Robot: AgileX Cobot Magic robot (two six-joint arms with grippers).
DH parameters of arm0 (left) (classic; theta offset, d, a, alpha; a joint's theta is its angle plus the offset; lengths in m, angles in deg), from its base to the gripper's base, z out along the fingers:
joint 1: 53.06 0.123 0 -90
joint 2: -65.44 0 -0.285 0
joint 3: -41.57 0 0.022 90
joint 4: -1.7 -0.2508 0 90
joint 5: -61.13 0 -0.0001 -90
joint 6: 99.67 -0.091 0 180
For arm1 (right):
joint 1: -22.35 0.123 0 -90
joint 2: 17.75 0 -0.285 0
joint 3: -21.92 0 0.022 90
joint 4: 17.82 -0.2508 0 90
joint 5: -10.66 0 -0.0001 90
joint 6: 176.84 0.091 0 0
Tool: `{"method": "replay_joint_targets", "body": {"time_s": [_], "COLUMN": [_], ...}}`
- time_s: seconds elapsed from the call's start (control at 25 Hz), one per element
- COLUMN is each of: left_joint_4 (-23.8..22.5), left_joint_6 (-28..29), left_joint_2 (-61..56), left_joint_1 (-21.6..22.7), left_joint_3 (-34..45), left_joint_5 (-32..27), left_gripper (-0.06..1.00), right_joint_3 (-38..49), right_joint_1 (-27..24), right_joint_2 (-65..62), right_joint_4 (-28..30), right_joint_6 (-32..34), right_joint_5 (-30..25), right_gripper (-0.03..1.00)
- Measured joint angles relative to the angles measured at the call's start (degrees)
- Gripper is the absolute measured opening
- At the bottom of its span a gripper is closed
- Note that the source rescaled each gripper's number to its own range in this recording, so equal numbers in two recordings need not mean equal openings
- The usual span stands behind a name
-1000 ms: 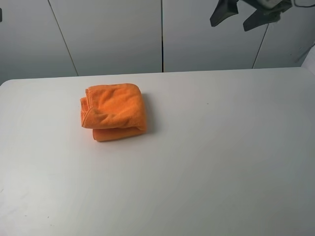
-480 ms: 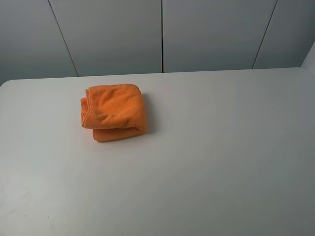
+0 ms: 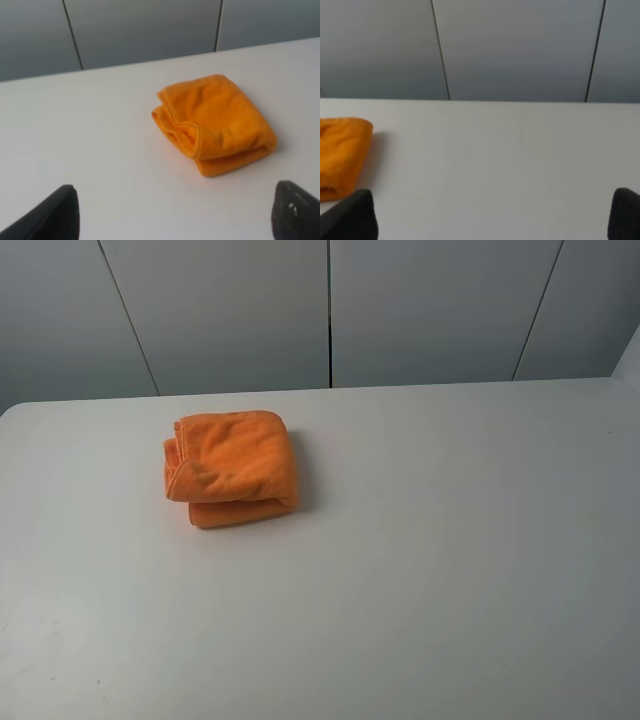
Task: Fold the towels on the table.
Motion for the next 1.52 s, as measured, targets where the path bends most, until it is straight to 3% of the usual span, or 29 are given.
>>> {"method": "replay_joint_targets", "body": {"time_s": [0.2, 0.36, 0.48, 0.68, 0.88, 1.12, 1.52], "left_joint_4": [-6.1, -11.1, -10.0, -9.4, -8.5, -8.5, -8.5], "left_joint_6": [1.3, 4.7, 5.5, 5.5, 5.5, 5.5, 5.7], "left_joint_2": [-10.6, -12.0, -12.0, -12.0, -12.2, -12.2, -12.2], "left_joint_1": [0.0, 0.0, 0.0, 0.0, 0.0, 0.0, 0.0], "left_joint_3": [0.6, 3.3, 5.3, 9.3, 14.6, 16.8, 17.1], "left_joint_5": [-3.4, -6.0, -6.5, -5.2, -2.9, 0.4, 1.2], "left_gripper": [1.00, 1.00, 1.00, 1.00, 1.00, 1.00, 1.00], "right_joint_3": [3.7, 5.9, 7.2, 10.6, 14.3, 15.5, 15.5], "right_joint_1": [0.0, 0.0, 0.0, 0.0, 0.0, 0.0, 0.0], "right_joint_2": [-8.5, -11.1, -11.2, -11.2, -11.2, -11.2, -11.3], "right_joint_4": [1.7, 2.7, 3.1, 4.2, 5.9, 6.8, 7.2], "right_joint_6": [1.2, 1.2, 0.8, 0.6, 0.5, 0.4, 1.2], "right_joint_5": [-3.8, -7.2, -7.1, -2.6, -2.4, -1.1, -0.9], "right_gripper": [1.00, 1.00, 1.00, 1.00, 1.00, 1.00, 1.00]}}
